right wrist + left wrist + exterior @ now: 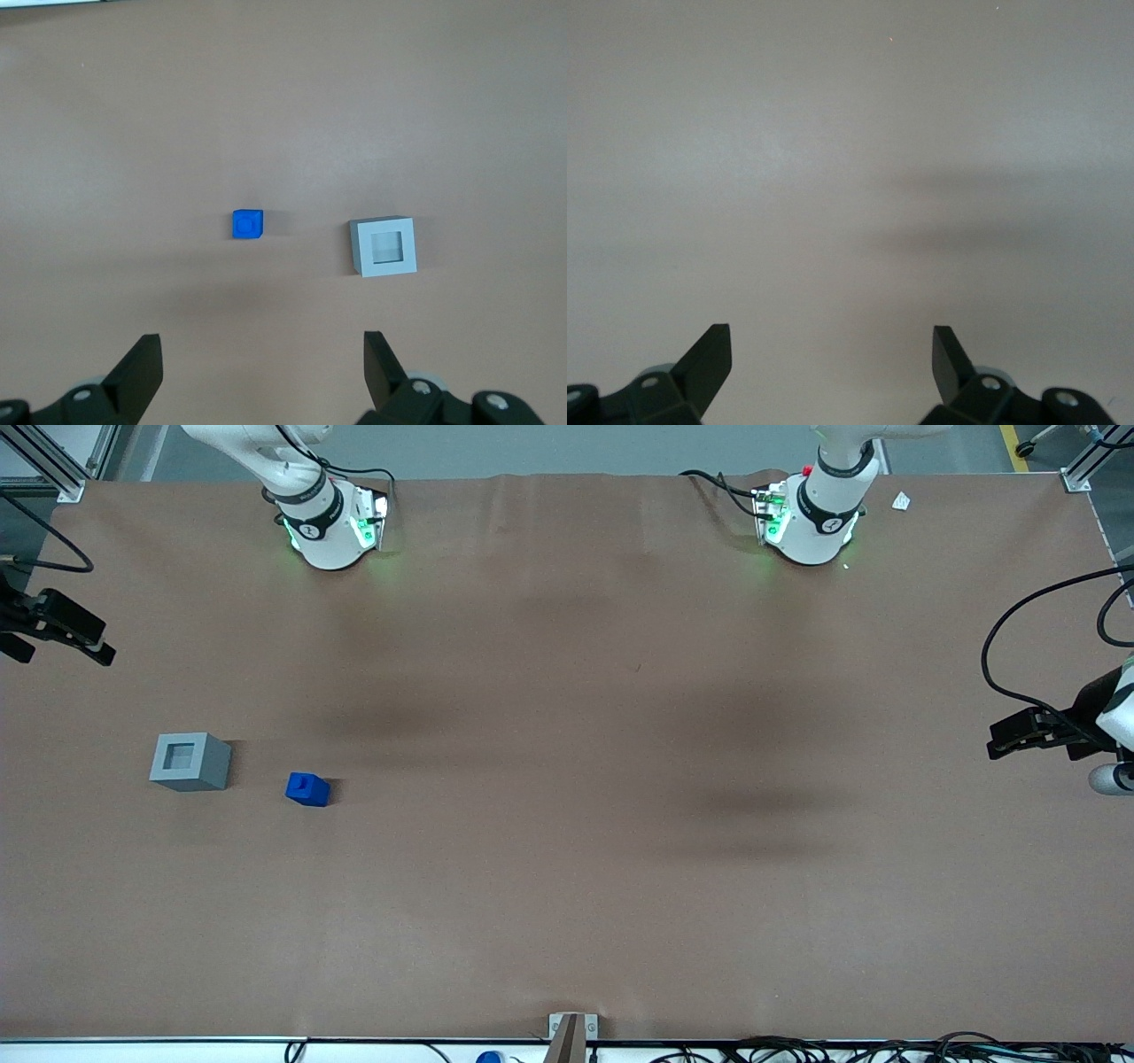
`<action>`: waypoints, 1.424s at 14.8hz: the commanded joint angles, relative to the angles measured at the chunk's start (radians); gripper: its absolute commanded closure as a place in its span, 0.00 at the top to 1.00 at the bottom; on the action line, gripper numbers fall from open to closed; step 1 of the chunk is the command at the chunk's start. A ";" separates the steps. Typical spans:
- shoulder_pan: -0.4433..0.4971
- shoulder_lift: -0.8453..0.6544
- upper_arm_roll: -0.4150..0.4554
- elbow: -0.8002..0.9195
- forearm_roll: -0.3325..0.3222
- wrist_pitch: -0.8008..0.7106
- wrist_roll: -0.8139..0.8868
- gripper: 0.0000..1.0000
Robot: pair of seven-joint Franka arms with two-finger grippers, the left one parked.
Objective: Insert blue part into gray base with right arm
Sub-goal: 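Move the open right gripper toward the blue block, then lower the right gripper over the blue block and close on it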
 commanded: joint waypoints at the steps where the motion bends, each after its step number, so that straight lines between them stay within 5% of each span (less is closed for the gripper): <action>1: -0.002 -0.002 0.002 0.005 -0.012 0.011 -0.001 1.00; 15: 0.026 0.114 0.004 -0.020 0.000 0.013 0.012 1.00; 21: 0.046 0.188 0.006 -0.134 0.002 0.214 0.015 1.00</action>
